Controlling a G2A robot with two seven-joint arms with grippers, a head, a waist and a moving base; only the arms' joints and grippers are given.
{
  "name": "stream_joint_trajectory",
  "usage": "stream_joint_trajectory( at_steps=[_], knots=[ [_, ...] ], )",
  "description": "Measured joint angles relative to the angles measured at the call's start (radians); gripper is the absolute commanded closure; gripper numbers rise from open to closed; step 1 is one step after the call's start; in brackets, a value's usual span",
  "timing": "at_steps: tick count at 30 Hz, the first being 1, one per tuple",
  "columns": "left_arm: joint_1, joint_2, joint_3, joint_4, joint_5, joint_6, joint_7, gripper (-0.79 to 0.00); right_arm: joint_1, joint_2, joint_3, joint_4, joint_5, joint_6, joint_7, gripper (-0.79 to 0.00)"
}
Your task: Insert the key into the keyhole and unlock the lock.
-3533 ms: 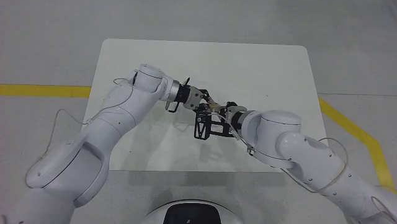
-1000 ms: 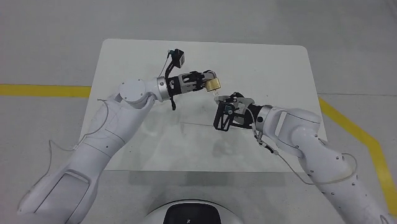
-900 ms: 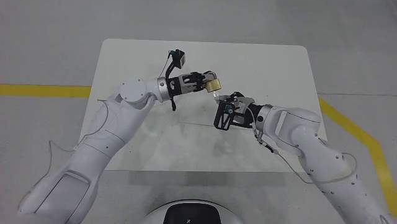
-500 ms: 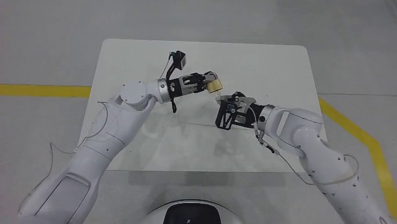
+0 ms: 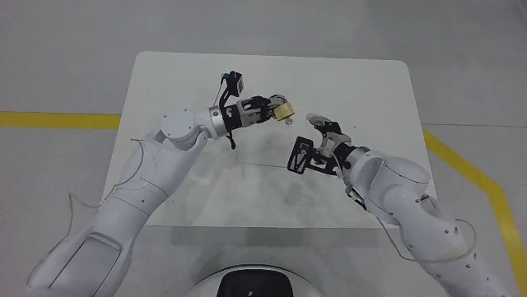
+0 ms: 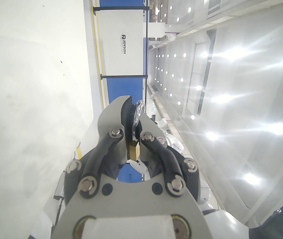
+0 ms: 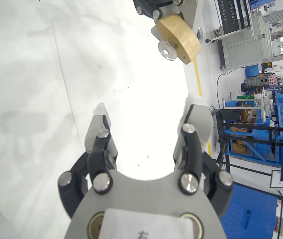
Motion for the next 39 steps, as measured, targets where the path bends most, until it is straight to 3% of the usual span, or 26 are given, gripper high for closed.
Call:
stream_joint_trajectory(
  at_steps=[3,5,8,10,16,19,21,22,24,26,31,39],
  knots=[
    [0.008,0.000,-0.006,-0.007,0.005,-0.011,0.017,0.000,0.000,0.000,0.000,0.000,-0.001,0.000,0.003,-0.785],
    [0.031,0.001,-0.021,-0.030,0.021,-0.050,0.095,0.000,-0.004,-0.002,0.006,0.003,0.019,0.010,-0.018,-0.785],
    [0.074,0.001,-0.040,-0.071,0.053,-0.135,0.213,0.000,-0.013,-0.003,0.045,0.041,0.081,0.030,-0.176,-0.767],
    [0.106,0.001,-0.052,-0.097,0.040,-0.171,0.258,0.000,-0.026,-0.002,0.075,0.065,0.076,0.066,-0.301,-0.680],
    [0.144,-0.005,-0.051,-0.117,0.027,-0.136,0.305,0.000,-0.082,-0.005,0.070,0.097,-0.108,0.192,-0.497,-0.653],
    [0.138,-0.009,-0.037,-0.118,0.060,-0.107,0.324,0.000,-0.072,-0.011,0.046,0.120,-0.149,0.202,-0.520,-0.619],
    [0.134,-0.010,-0.029,-0.119,0.086,-0.084,0.328,0.000,-0.059,-0.015,0.035,0.134,-0.161,0.201,-0.529,-0.517],
    [0.131,-0.011,-0.024,-0.119,0.097,-0.069,0.326,0.000,-0.052,-0.017,0.030,0.140,-0.170,0.197,-0.530,-0.394],
    [0.126,-0.012,-0.017,-0.120,0.116,-0.038,0.325,0.000,-0.034,-0.021,0.017,0.149,-0.208,0.190,-0.515,-0.323],
    [0.123,-0.014,-0.013,-0.124,0.132,-0.019,0.331,0.000,-0.019,-0.025,-0.003,0.148,-0.249,0.183,-0.490,-0.305],
    [0.124,-0.018,-0.009,-0.134,0.155,-0.003,0.342,0.000,0.008,-0.037,-0.034,0.155,-0.306,0.166,-0.428,-0.354],
    [0.122,-0.021,-0.015,-0.134,0.166,0.021,0.327,0.000,0.025,-0.051,-0.060,0.154,-0.339,0.158,-0.399,-0.296]
  ],
)
